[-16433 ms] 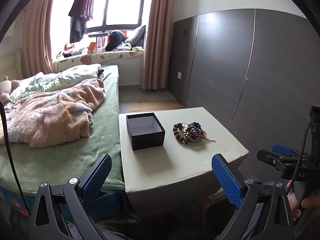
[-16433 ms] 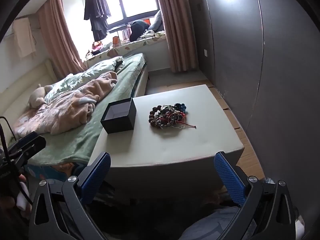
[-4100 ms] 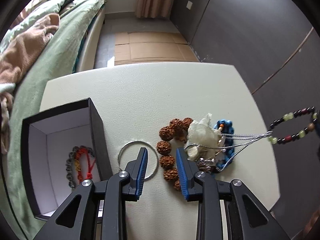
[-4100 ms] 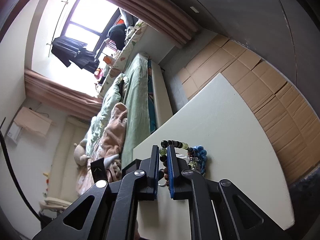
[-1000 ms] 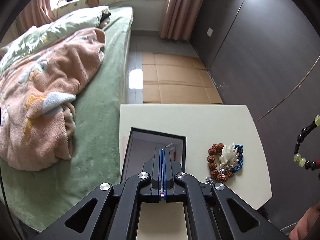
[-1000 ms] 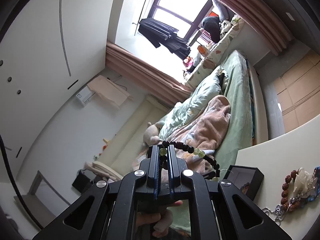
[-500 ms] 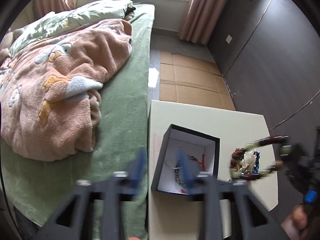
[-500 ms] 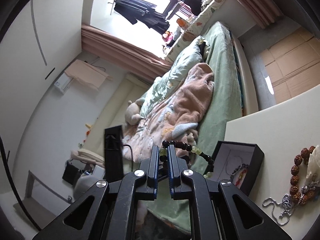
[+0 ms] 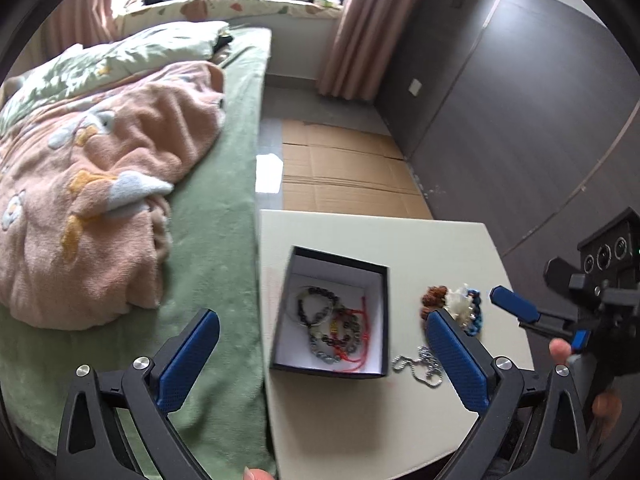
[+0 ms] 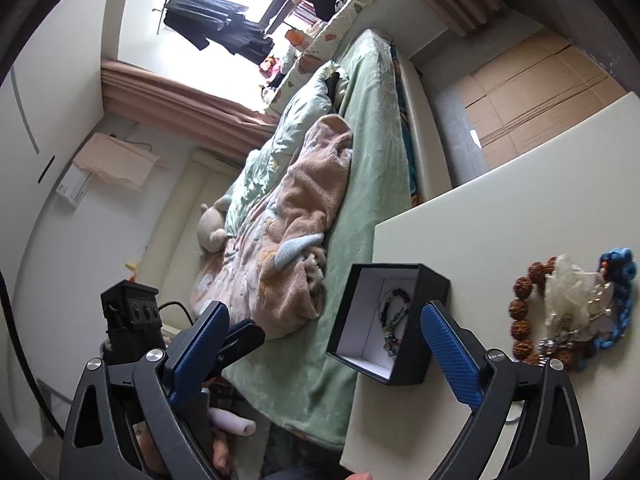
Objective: Organize jewelry
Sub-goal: 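Reach the left gripper to the silver chain and close on it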
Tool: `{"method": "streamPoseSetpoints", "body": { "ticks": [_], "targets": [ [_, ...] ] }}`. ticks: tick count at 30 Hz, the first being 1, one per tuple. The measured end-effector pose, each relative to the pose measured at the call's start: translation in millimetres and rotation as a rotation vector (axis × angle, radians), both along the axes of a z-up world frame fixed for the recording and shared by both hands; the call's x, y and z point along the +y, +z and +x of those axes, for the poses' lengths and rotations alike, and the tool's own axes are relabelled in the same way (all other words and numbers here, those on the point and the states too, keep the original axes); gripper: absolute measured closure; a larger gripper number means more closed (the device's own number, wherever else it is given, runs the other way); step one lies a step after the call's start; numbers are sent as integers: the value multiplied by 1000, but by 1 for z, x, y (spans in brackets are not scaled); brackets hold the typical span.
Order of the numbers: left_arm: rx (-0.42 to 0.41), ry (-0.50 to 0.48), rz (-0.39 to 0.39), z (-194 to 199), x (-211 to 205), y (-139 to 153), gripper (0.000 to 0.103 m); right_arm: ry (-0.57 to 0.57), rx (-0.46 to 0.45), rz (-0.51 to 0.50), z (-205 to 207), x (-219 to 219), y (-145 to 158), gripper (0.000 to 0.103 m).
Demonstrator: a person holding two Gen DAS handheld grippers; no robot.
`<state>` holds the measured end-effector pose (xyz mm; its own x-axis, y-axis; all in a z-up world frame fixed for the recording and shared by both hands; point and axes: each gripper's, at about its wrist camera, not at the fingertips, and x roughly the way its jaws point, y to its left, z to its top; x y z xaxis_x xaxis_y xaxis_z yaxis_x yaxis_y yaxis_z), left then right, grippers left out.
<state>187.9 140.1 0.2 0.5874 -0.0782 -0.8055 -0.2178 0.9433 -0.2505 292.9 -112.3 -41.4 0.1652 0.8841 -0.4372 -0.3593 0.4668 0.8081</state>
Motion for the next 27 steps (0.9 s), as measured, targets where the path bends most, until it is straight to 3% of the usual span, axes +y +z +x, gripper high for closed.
{"method": "streamPoseSetpoints", "body": {
  "ticks": [17, 21, 27],
  "targets": [
    [41, -174, 86, 15, -109, -26, 0, -109, -38, -274, -8, -95, -6, 0],
    [51, -243, 92, 19, -136, -35, 13, -142, -13, -282, -7, -121, -8, 0],
    [135, -326, 123, 29, -170, -63, 31, -190, -1, -280, -5, -149, -7, 0]
  ]
}}
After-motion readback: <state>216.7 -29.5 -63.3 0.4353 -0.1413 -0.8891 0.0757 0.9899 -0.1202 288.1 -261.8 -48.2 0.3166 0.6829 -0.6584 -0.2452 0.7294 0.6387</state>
